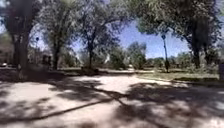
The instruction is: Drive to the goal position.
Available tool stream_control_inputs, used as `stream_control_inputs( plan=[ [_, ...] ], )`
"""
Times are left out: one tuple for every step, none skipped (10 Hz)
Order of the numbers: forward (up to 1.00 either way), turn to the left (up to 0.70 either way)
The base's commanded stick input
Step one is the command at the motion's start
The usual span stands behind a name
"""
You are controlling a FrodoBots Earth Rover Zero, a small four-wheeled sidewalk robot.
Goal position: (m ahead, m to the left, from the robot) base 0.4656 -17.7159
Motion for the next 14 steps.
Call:
stream_control_inputs(
  plan=[
    [0.85,0.0],
    [0.85,0.0],
    [0.85,0.0],
    [0.85,0.0],
    [0.85,0.0],
    [0.85,0.0],
    [0.85,0.0],
    [0.85,0.0],
    [0.85,0.0],
    [0.85,0.0],
    [0.85,0.0],
    [0.85,0.0],
    [0.85,0.0],
    [0.85,0.0]
  ],
)
